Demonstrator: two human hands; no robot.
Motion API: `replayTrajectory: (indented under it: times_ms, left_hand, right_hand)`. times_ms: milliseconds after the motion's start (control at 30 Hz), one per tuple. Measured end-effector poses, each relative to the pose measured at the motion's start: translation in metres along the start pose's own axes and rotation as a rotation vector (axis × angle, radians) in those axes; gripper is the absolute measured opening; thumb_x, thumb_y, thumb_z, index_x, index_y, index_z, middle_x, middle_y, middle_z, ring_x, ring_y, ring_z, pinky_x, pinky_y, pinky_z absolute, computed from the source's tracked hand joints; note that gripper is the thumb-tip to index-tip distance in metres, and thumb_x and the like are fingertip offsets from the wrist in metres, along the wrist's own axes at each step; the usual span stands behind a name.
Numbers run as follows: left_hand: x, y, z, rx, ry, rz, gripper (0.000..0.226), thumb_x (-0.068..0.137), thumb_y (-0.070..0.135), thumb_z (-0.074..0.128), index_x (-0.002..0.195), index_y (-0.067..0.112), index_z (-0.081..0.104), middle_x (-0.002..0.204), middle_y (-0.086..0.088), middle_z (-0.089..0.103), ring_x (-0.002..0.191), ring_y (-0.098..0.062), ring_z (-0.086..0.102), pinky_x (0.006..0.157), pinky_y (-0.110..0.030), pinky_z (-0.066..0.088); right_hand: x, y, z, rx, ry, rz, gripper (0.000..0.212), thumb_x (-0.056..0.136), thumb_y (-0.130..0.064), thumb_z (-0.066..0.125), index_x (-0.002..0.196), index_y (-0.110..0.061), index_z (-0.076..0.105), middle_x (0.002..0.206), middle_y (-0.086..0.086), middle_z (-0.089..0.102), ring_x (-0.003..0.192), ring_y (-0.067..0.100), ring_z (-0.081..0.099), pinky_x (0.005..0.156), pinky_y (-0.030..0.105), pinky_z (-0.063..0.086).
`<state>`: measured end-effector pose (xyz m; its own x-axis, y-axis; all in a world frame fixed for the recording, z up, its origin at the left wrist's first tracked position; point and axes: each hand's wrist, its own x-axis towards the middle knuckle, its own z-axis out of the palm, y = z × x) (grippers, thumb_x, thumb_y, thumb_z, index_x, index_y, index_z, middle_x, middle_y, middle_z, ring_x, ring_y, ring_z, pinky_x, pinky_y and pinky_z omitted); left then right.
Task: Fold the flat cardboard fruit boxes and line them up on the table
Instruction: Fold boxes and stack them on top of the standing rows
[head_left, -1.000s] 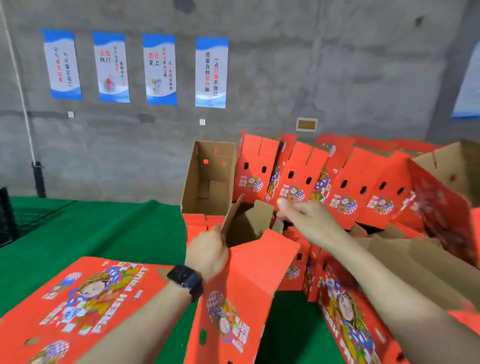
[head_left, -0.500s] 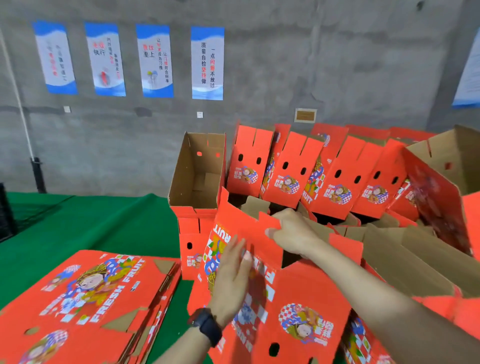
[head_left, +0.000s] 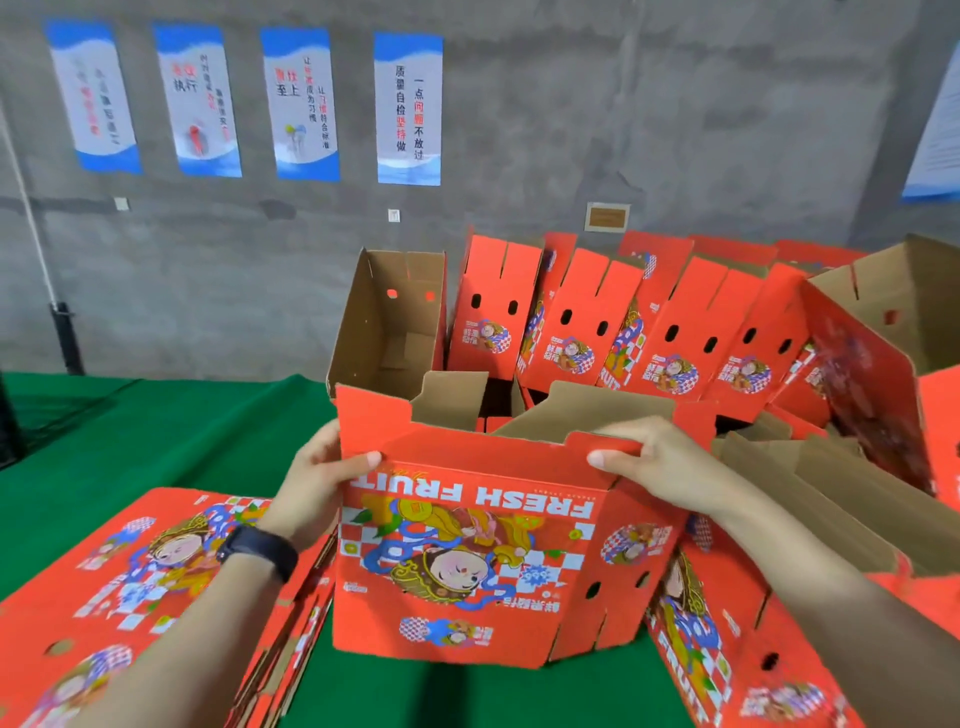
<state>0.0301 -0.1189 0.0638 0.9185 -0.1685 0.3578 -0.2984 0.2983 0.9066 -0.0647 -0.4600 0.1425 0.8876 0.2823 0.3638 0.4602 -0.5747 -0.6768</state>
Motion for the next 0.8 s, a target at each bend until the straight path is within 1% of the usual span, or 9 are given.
replayTrajectory:
  times_ms: [133, 233, 333, 467, 533, 567, 633, 700, 800]
  left_hand:
    - [-0.005, 0.01, -0.015, 0.305, -0.133, -0.034, 0.052, 0.048, 0.04, 0.089, 0.092, 0.016, 0.073, 0.092, -0.006, 0.074, 0.081, -0.018, 0.071, 0.067, -0.023, 0.054]
    - [-0.008, 0.007, -0.019, 0.326, -0.183, 0.018, 0.035, 0.067, 0.018, 0.081, 0.101, 0.023, 0.073, 0.107, 0.003, 0.071, 0.092, -0.015, 0.069, 0.072, -0.021, 0.054]
    - [-0.013, 0.002, -0.02, 0.318, -0.191, -0.043, 0.028, 0.074, 0.004, 0.073, 0.096, 0.022, 0.075, 0.097, -0.002, 0.074, 0.086, -0.018, 0.07, 0.072, -0.023, 0.053]
    - [-0.018, 0.0, -0.023, 0.498, -0.28, -0.17, 0.018, 0.076, 0.026, 0.073, 0.091, 0.016, 0.073, 0.095, -0.001, 0.075, 0.088, -0.016, 0.07, 0.077, -0.022, 0.053]
    - [-0.018, 0.001, -0.024, 0.651, -0.319, -0.213, 0.024, 0.08, 0.043, 0.07, 0.094, 0.023, 0.071, 0.098, 0.005, 0.074, 0.092, -0.01, 0.068, 0.086, -0.027, 0.052]
    - [-0.018, 0.002, -0.024, 0.757, -0.323, -0.223, 0.031, 0.078, 0.051, 0.063, 0.095, 0.026, 0.07, 0.099, 0.008, 0.074, 0.094, -0.008, 0.068, 0.091, -0.03, 0.051]
    - [-0.019, 0.005, -0.023, 0.918, -0.32, -0.25, 0.054, 0.072, 0.069, 0.05, 0.101, 0.027, 0.068, 0.104, 0.01, 0.072, 0.099, -0.008, 0.066, 0.097, -0.035, 0.049]
    - [-0.02, 0.011, -0.022, 0.996, -0.346, -0.301, 0.083, 0.059, 0.093, 0.035, 0.107, 0.03, 0.063, 0.111, 0.011, 0.068, 0.105, -0.01, 0.063, 0.099, -0.03, 0.046]
    - [-0.018, 0.023, -0.016, 1.04, -0.388, -0.384, 0.101, 0.039, 0.104, 0.018, 0.107, 0.04, 0.055, 0.116, 0.017, 0.059, 0.112, -0.007, 0.057, 0.1, -0.022, 0.038]
  right_hand:
    - [0.008, 0.016, 0.003, 0.041, -0.061, 0.05, 0.021, 0.092, -0.009, 0.062, 0.102, -0.025, 0.072, 0.101, -0.017, 0.073, 0.095, 0.003, 0.068, 0.077, 0.014, 0.051]
    - [0.014, 0.03, 0.006, 0.084, -0.094, 0.183, 0.013, 0.09, -0.015, 0.066, 0.097, -0.022, 0.074, 0.095, -0.004, 0.075, 0.088, 0.014, 0.072, 0.075, 0.025, 0.056]
    - [0.019, 0.037, 0.012, 0.179, -0.06, 0.261, 0.007, 0.086, -0.013, 0.068, 0.09, -0.015, 0.074, 0.087, 0.007, 0.075, 0.079, 0.02, 0.072, 0.067, 0.028, 0.057]
    - [0.022, 0.041, 0.024, 0.15, 0.051, 0.258, 0.008, 0.088, -0.014, 0.068, 0.094, -0.019, 0.067, 0.065, -0.014, 0.071, 0.059, -0.003, 0.064, 0.055, 0.012, 0.048]
    - [0.019, 0.041, 0.026, -0.102, 0.127, 0.204, 0.005, 0.089, -0.023, 0.066, 0.09, -0.018, 0.065, 0.051, -0.019, 0.062, 0.048, -0.004, 0.057, 0.047, 0.01, 0.041]
    - [0.017, 0.043, 0.026, -0.194, 0.128, 0.194, 0.018, 0.09, -0.031, 0.065, 0.088, -0.013, 0.066, 0.054, -0.013, 0.065, 0.052, 0.001, 0.06, 0.051, 0.016, 0.045]
    - [0.011, 0.043, 0.023, -0.201, 0.013, 0.288, 0.049, 0.087, -0.053, 0.056, 0.078, -0.006, 0.066, 0.065, 0.005, 0.069, 0.063, 0.017, 0.066, 0.065, 0.033, 0.051]
    - [0.002, 0.044, 0.022, -0.219, -0.149, 0.446, 0.067, 0.075, -0.072, 0.038, 0.058, -0.012, 0.062, 0.055, -0.001, 0.063, 0.054, 0.009, 0.059, 0.066, 0.026, 0.046]
    - [-0.009, 0.051, 0.029, -0.164, -0.215, 0.529, 0.071, 0.075, -0.075, 0.022, 0.083, -0.024, 0.071, 0.072, -0.004, 0.073, 0.065, 0.003, 0.064, 0.08, 0.025, 0.05]
